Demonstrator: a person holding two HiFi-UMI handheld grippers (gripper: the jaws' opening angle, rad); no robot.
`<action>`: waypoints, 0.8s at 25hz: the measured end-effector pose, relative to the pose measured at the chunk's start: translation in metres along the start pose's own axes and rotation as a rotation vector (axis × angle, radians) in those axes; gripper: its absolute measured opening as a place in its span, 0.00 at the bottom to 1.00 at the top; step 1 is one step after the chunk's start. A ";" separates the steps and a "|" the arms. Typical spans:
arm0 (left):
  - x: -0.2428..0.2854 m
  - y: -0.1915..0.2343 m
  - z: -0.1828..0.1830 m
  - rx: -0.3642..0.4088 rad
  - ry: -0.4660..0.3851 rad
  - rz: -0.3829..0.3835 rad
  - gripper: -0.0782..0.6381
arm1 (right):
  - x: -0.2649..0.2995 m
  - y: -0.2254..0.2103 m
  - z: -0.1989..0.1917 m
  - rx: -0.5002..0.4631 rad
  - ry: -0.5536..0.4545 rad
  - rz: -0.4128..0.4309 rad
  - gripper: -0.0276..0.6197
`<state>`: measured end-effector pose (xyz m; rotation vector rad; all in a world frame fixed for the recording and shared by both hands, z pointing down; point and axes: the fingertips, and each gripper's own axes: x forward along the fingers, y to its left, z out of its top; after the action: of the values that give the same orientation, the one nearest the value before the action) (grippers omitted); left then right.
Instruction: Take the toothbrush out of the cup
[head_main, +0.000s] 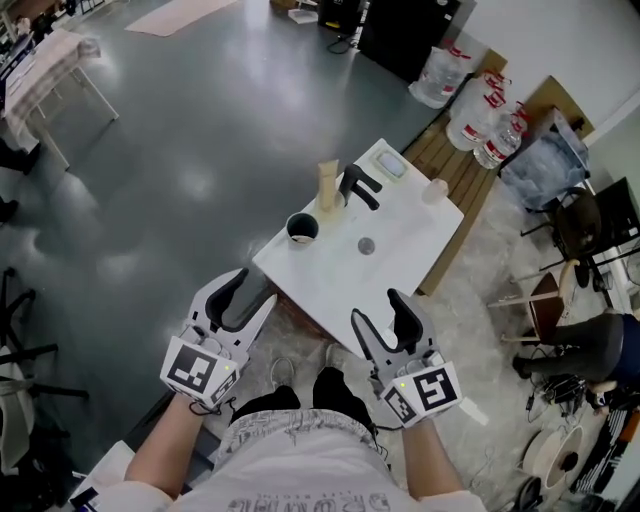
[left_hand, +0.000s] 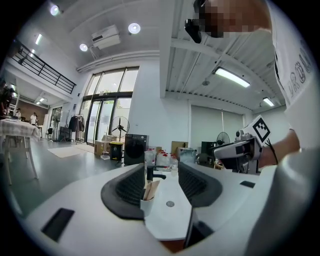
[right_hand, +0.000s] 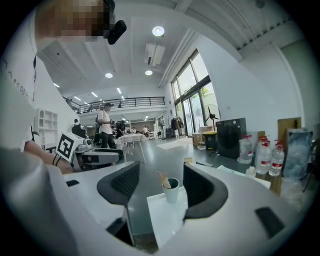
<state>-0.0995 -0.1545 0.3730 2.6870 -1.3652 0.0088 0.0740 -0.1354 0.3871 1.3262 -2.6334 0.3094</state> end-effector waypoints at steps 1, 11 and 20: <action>0.003 0.000 0.000 0.003 0.000 0.003 0.43 | 0.003 -0.004 0.000 0.000 -0.001 0.005 0.49; 0.052 0.003 0.001 0.011 0.014 0.109 0.43 | 0.039 -0.058 0.014 -0.014 0.006 0.147 0.49; 0.085 0.008 -0.005 -0.005 0.036 0.270 0.43 | 0.084 -0.105 0.025 -0.037 0.020 0.297 0.48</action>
<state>-0.0553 -0.2266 0.3837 2.4635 -1.7012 0.0783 0.1078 -0.2672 0.3952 0.9131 -2.8021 0.3095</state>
